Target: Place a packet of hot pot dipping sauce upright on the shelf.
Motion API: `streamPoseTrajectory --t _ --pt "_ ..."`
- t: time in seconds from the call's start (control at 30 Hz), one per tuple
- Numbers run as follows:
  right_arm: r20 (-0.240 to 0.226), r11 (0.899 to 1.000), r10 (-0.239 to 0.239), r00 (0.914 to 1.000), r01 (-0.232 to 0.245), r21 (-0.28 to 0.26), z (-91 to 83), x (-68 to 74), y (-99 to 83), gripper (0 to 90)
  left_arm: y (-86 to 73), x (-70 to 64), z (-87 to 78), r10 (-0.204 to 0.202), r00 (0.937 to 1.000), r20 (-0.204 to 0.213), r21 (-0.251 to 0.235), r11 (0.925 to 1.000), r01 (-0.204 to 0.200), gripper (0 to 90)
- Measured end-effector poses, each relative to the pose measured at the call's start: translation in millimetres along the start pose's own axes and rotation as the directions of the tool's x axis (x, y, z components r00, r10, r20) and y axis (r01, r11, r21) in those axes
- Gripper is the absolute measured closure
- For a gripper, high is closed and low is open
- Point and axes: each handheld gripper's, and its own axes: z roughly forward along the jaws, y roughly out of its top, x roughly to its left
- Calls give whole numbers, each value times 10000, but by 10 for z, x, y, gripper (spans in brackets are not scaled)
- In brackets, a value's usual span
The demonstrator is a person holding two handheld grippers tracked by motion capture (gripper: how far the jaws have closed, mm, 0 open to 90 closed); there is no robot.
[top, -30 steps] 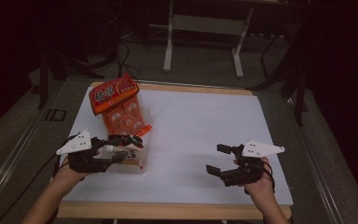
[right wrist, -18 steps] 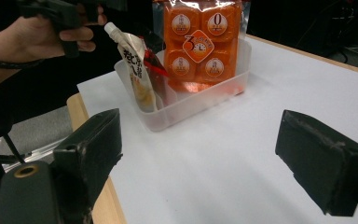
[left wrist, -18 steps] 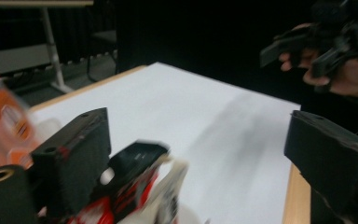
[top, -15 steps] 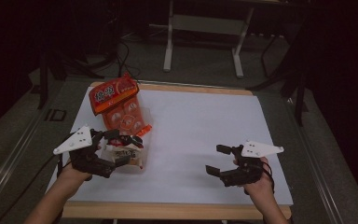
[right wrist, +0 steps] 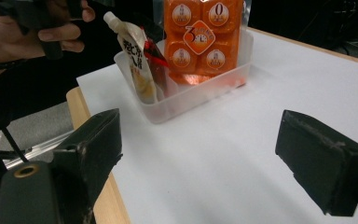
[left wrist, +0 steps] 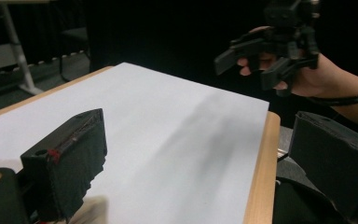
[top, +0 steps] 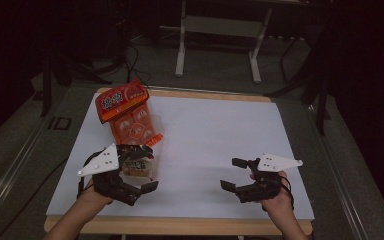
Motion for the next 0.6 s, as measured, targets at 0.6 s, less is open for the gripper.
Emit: streamPoseTrajectory --t 0.6 --pt "-179 9995 -215 9996 219 240 111 74 -199 143 -310 -272 297 -234 9952 956 507 9985 186 49"
